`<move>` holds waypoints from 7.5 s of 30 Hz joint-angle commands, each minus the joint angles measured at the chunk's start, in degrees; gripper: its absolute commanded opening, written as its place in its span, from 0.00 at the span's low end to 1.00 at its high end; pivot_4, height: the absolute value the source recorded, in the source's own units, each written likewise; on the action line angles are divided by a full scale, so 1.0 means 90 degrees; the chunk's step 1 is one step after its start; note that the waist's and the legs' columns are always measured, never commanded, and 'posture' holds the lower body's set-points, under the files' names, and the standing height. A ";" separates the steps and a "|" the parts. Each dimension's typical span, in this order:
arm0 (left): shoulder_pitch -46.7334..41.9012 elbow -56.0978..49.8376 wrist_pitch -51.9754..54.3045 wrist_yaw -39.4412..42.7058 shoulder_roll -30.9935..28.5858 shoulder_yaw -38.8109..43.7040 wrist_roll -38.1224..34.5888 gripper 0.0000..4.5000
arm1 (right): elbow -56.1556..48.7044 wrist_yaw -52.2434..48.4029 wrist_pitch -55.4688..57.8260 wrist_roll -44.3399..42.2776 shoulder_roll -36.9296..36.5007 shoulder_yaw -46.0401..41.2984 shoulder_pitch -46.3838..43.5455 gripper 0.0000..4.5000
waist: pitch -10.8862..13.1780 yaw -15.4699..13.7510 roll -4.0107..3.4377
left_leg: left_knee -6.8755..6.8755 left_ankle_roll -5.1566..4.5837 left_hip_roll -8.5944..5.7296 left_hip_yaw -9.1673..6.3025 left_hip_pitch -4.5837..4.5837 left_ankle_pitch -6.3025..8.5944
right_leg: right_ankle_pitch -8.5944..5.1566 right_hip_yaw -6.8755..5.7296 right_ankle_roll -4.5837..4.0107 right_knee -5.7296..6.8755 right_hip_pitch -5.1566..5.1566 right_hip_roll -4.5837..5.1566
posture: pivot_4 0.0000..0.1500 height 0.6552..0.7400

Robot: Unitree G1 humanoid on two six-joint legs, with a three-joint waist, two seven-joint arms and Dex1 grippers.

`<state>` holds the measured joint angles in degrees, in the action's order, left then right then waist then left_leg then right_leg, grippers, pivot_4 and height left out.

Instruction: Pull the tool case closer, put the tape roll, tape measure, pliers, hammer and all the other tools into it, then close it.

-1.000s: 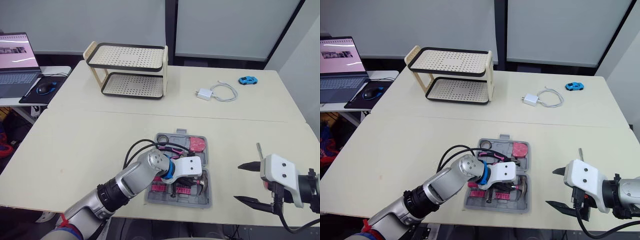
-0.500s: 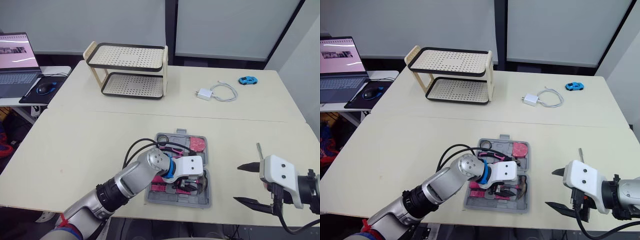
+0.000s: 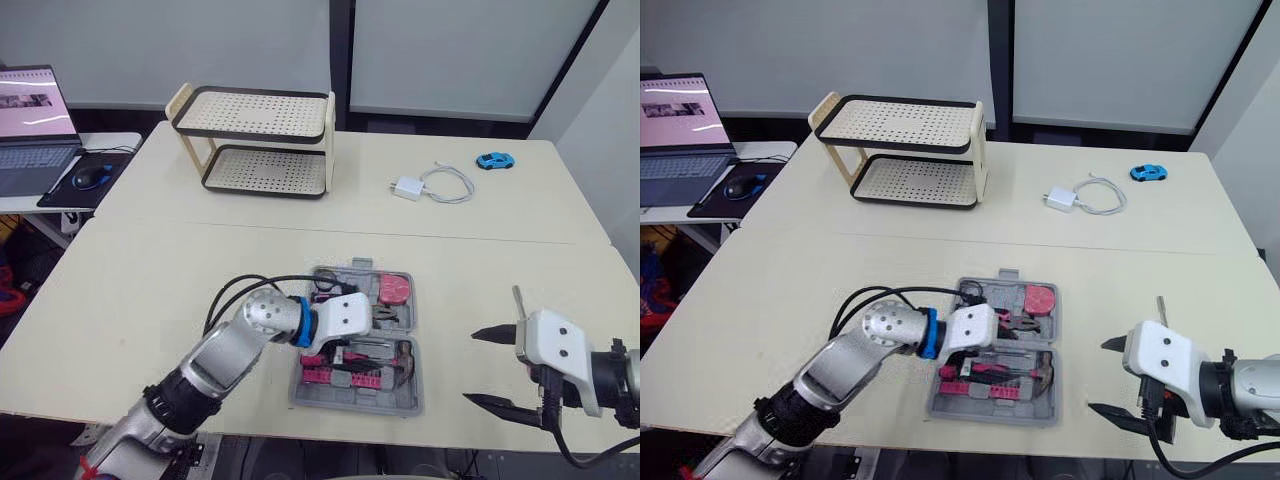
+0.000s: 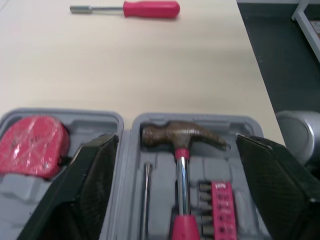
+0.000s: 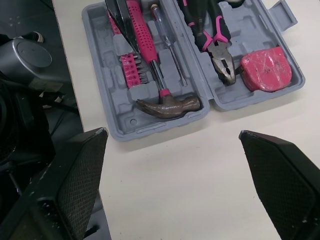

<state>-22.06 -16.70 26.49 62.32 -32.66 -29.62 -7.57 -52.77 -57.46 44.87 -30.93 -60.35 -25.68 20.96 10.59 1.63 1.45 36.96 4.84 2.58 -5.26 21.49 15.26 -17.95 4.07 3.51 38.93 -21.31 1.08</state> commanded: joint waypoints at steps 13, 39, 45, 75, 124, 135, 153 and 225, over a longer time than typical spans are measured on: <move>0.0237 0.0921 -0.1098 0.0144 0.0039 -0.0292 0.0658 0.00 | -0.0168 0.0078 -0.0010 -0.0151 -0.0009 -0.0018 -0.0145 1.00 | 0.0000 -0.0015 0.0000 | 0.0002 0.0000 -0.0001 -0.0002 0.0003 0.0000 | 0.0001 -0.0003 0.0001 0.0001 -0.0002 0.0000 | 1.00 0.94; 0.0728 0.0633 -0.0919 0.0409 -0.0192 0.0874 -0.0276 0.00 | -0.0173 0.0164 -0.0168 -0.0307 0.0084 -0.0093 -0.0250 1.00 | -0.0012 0.0027 -0.0015 | -0.0001 0.0000 0.0003 -0.0002 -0.0006 0.0000 | 0.0001 -0.0002 0.0000 0.0004 0.0002 -0.0002 | 1.00 0.94; 0.1004 0.0105 -0.0678 0.0953 -0.1021 0.2252 -0.1520 0.00 | -0.0132 0.0273 -0.0366 -0.0124 0.0271 -0.0185 -0.0243 1.00 | -0.0012 0.0003 -0.0016 | 0.0000 0.0000 0.0002 -0.0004 0.0007 0.0000 | 0.0000 -0.0007 0.0001 0.0000 -0.0005 0.0002 | 1.00 0.94; 0.5225 0.0808 -0.1434 -0.0674 -0.0795 0.6117 -0.2031 1.00 | 0.3499 0.0305 -0.2828 0.1122 0.2609 -0.2788 0.2525 1.00 | -0.0020 0.0020 -0.0019 | -0.0015 0.0001 0.0013 0.0037 -0.0017 0.0003 | -0.0047 0.0020 -0.0025 0.0003 -0.0006 0.0007 | 1.00 0.94; 0.1639 -0.1449 -0.0305 0.0498 -0.1597 0.3435 -0.3112 1.00 | 0.4799 0.3120 0.1240 0.1562 0.1784 0.0866 -0.2152 1.00 | 0.0009 0.0025 -0.0026 | -0.0022 0.0018 0.0007 0.0041 0.0016 0.0013 | -0.0013 0.0025 -0.0003 -0.0001 -0.0040 0.0004 | 1.00 0.94; 0.1477 -0.1304 -0.0414 0.0482 -0.1411 0.3214 -0.2883 1.00 | 0.5114 0.3505 0.1133 0.1642 0.2243 0.0981 -0.2245 0.72 | 0.0006 0.0025 -0.0034 | -0.0004 0.0017 0.0006 0.0038 0.0022 0.0013 | -0.0008 0.0025 0.0003 0.0005 -0.0041 0.0004 | 1.00 0.94; 0.1686 -0.0962 -0.0866 0.0644 -0.1573 0.3220 -0.2396 1.00 | 0.2549 0.4088 0.2289 0.1049 0.3229 0.1079 -0.1805 0.16 | 0.0001 0.0025 -0.0053 | -0.0003 0.0017 0.0007 0.0029 0.0030 0.0011 | -0.0002 0.0022 0.0007 0.0011 -0.0050 0.0001 | 1.00 0.94; 0.1944 -0.1107 -0.1091 0.0492 -0.1685 0.3075 -0.1978 1.00 | 0.4408 -0.1973 -0.5920 0.4111 -0.1235 0.4487 -0.4526 0.99 | 0.0011 0.0125 -0.0061 | 0.0003 0.0011 0.0015 0.0046 -0.0032 0.0008 | 0.0003 0.0025 -0.0001 0.0011 -0.0001 0.0002 | 1.00 0.94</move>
<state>-4.17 -24.86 17.03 66.95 -47.71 -2.06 -25.45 -14.81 -71.58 -1.68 3.21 -71.68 12.45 -17.29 10.69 2.76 0.90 36.97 4.94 2.71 -4.84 21.20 15.33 -17.94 4.30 3.50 39.04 -21.32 1.09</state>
